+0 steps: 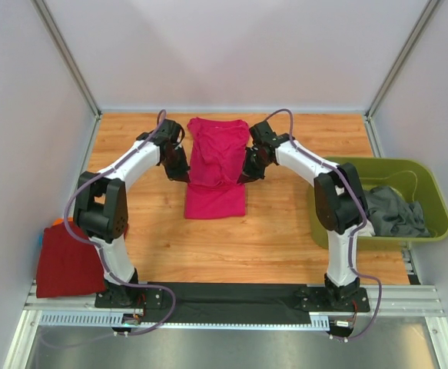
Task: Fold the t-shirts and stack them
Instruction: Fold the tshirt
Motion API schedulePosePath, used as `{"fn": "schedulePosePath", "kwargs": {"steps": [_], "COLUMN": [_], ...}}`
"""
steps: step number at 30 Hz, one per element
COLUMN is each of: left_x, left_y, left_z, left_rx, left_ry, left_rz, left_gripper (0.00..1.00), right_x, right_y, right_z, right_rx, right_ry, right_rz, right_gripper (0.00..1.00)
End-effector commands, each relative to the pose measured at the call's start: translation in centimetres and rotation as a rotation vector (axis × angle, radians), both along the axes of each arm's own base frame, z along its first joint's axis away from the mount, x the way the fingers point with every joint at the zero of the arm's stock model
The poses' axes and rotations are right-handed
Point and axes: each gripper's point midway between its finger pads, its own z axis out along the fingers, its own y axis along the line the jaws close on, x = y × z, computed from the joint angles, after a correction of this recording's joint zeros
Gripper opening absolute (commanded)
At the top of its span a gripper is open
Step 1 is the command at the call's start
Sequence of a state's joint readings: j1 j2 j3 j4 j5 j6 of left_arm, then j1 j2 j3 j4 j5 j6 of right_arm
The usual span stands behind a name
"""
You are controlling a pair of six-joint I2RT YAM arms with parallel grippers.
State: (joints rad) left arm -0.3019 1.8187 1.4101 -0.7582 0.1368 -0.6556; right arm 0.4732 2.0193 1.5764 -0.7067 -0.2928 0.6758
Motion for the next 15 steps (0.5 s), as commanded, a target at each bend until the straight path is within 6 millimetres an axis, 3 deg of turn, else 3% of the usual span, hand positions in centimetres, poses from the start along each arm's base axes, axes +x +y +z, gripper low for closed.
{"fn": "schedulePosePath", "kwargs": {"steps": [1, 10, 13, 15], "left_x": [2.1, 3.6, 3.8, 4.5], "left_y": [-0.4, -0.6, -0.5, -0.7], "left_z": [1.4, 0.4, -0.2, 0.2], "left_rx": [-0.03, -0.027, -0.014, -0.025], "left_ry": [-0.058, -0.043, -0.021, -0.031], "left_rz": [-0.018, -0.01, -0.014, -0.031], "left_gripper": [0.0, 0.0, 0.0, 0.08], "right_x": [1.2, 2.0, 2.4, 3.0], "right_y": [0.5, 0.1, -0.4, -0.5], "right_z": [0.8, -0.4, -0.6, -0.2], "right_rx": [0.026, 0.025, 0.016, 0.026], "right_ry": [-0.011, 0.014, 0.037, 0.026], "right_rz": [0.027, 0.021, 0.028, 0.025], "right_gripper": [0.0, 0.0, 0.13, 0.28]}}
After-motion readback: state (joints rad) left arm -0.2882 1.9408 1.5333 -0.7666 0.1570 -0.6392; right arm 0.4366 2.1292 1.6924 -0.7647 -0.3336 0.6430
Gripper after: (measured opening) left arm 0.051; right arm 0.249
